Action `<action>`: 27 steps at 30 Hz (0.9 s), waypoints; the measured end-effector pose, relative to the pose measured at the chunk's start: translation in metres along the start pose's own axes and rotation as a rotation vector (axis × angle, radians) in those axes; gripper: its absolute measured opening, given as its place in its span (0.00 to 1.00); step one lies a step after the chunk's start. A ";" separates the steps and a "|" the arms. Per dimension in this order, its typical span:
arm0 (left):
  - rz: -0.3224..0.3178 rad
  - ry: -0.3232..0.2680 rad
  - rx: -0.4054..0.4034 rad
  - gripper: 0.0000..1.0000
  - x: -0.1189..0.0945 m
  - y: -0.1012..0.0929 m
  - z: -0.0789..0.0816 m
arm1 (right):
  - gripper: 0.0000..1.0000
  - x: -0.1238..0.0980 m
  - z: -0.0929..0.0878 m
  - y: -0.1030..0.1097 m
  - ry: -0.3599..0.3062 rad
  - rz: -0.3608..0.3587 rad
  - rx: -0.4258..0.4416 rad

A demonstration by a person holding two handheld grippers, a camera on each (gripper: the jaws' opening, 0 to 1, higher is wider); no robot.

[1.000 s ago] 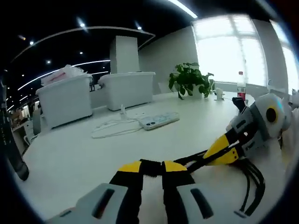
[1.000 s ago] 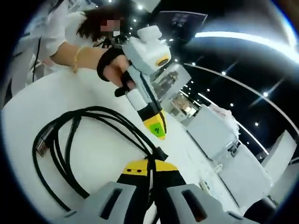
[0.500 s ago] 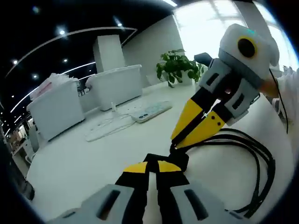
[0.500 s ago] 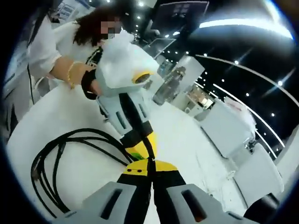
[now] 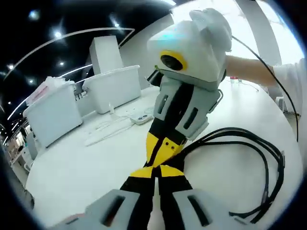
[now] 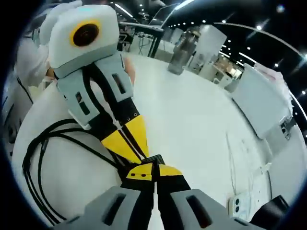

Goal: Coil the Type-C to USB data cable on the desktop and secure it with Velcro straps.

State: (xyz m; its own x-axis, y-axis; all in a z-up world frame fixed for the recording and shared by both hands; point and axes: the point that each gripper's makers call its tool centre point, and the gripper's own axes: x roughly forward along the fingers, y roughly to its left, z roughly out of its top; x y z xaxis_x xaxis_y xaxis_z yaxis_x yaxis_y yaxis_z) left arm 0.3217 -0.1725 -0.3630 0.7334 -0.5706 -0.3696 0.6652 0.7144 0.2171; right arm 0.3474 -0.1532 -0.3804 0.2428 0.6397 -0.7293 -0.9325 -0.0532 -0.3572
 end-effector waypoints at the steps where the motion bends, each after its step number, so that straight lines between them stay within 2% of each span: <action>1: 0.003 0.000 0.001 0.04 0.000 0.000 0.000 | 0.02 0.000 0.001 0.001 0.016 0.012 -0.004; 4: 0.021 0.002 0.009 0.04 -0.004 0.001 -0.002 | 0.02 0.002 0.004 0.001 0.033 -0.006 -0.039; 7: 0.031 -0.001 0.011 0.04 -0.007 0.001 -0.003 | 0.03 0.004 0.006 -0.003 0.003 -0.056 -0.050; 13: 0.028 0.009 0.008 0.05 -0.008 -0.004 -0.007 | 0.05 0.007 0.007 -0.024 -0.113 -0.211 0.051; 16: 0.040 -0.004 -0.004 0.06 -0.009 -0.002 -0.007 | 0.07 0.008 0.005 -0.031 -0.131 -0.289 0.033; 19: 0.037 -0.025 -0.062 0.06 -0.010 0.001 -0.006 | 0.07 0.005 0.001 -0.044 -0.083 -0.390 -0.055; 20: 0.043 -0.034 -0.075 0.06 -0.012 0.004 -0.005 | 0.07 -0.003 0.003 -0.051 -0.085 -0.435 -0.078; 21: 0.056 -0.041 -0.084 0.06 -0.014 0.008 -0.005 | 0.06 -0.011 0.009 -0.055 -0.149 -0.457 -0.030; 22: 0.064 -0.047 -0.088 0.06 -0.016 0.011 -0.004 | 0.05 -0.020 0.014 -0.055 -0.209 -0.446 0.032; 23: 0.088 -0.063 -0.099 0.06 -0.018 0.018 -0.003 | 0.04 -0.025 0.019 -0.052 -0.259 -0.410 0.062; 24: 0.126 -0.091 -0.103 0.06 -0.022 0.028 0.000 | 0.05 -0.032 0.027 -0.043 -0.338 -0.350 0.073; 25: 0.157 -0.113 -0.113 0.06 -0.027 0.037 0.003 | 0.05 -0.038 0.029 -0.037 -0.376 -0.304 0.090; 27: 0.203 -0.159 -0.164 0.06 -0.037 0.053 0.009 | 0.07 -0.039 0.028 -0.012 -0.396 -0.155 0.132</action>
State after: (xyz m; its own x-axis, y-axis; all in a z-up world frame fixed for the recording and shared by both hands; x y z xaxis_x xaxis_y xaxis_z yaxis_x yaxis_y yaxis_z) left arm 0.3316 -0.1171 -0.3294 0.8703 -0.4566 -0.1848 0.4810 0.8687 0.1187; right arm 0.3416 -0.1560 -0.3315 0.2850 0.8780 -0.3846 -0.9257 0.1480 -0.3482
